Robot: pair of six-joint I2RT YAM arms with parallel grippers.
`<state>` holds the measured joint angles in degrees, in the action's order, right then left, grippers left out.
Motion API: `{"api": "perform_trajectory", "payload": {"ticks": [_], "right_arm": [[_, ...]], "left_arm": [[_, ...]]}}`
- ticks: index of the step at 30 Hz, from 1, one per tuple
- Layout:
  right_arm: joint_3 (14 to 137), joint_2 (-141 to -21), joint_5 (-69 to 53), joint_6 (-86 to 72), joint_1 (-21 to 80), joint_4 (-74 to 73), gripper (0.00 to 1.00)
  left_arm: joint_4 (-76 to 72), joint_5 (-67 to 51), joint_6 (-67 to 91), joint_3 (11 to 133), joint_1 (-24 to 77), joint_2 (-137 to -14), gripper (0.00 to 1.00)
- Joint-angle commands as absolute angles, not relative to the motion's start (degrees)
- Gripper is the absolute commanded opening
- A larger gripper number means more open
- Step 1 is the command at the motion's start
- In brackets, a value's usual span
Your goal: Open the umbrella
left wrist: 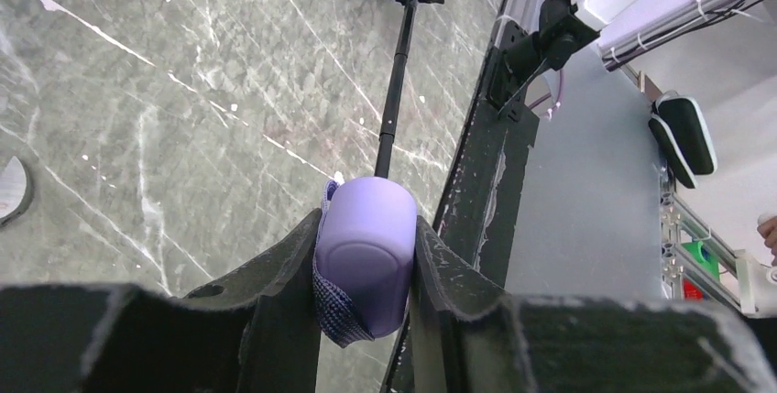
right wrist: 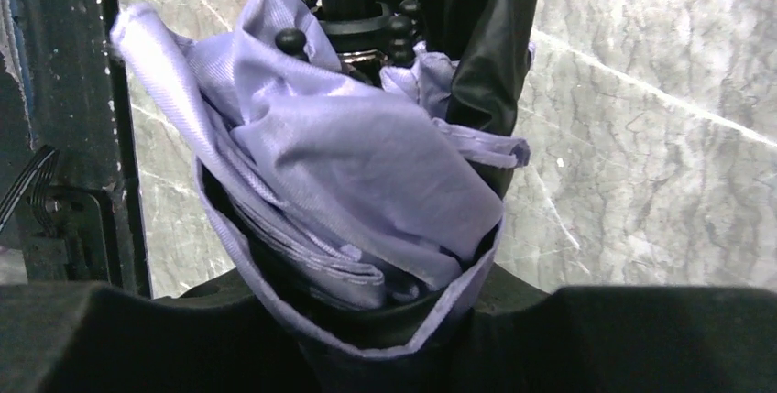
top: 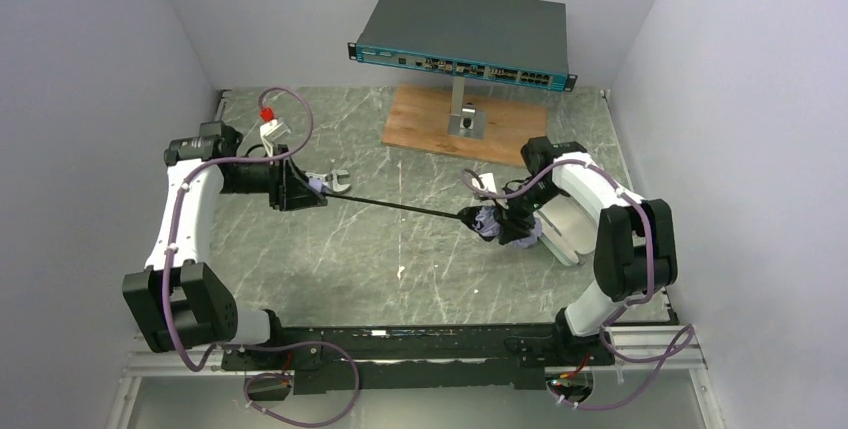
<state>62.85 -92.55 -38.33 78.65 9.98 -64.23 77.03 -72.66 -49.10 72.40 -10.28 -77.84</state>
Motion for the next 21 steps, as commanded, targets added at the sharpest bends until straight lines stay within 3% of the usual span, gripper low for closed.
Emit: {"api": "perform_trajectory", "payload": {"ticks": [1,5,6,8,11,15,17,21], "right_arm": [[66.89,-93.85,-25.18,77.47,10.01,-72.83,0.0],[65.93,-92.33,-25.52,76.32,14.41,-72.08,0.0],[65.68,-92.48,-25.29,76.21,14.47,-72.11,0.0],[65.75,-93.29,-25.21,75.45,14.29,-72.72,0.0],[66.61,-93.64,-27.16,73.74,14.51,-73.71,0.0],[70.15,-95.34,-31.24,69.79,16.37,-75.48,0.0],[72.82,-96.58,-34.54,67.13,17.13,-76.66,0.0],[81.63,-102.32,-43.12,59.57,20.0,-82.24,0.0]], "left_arm": [[70.74,-74.6,-46.58,75.75,-15.52,-74.63,0.0],[66.81,-72.94,-43.17,76.43,-15.31,-73.43,0.0],[67.46,-71.95,-43.63,77.48,-15.37,-73.54,0.1],[63.8,-70.32,-39.57,78.7,-15.92,-72.77,0.58],[53.94,-68.21,-33.64,79.01,-16.39,-68.73,0.95],[37.73,-63.33,-29.83,75.51,-16.0,-61.23,1.0],[41.04,-63.95,-38.48,76.21,-13.18,-60.25,1.0],[48.69,-52.51,-53.9,72.8,3.95,-58.22,1.0]]}}
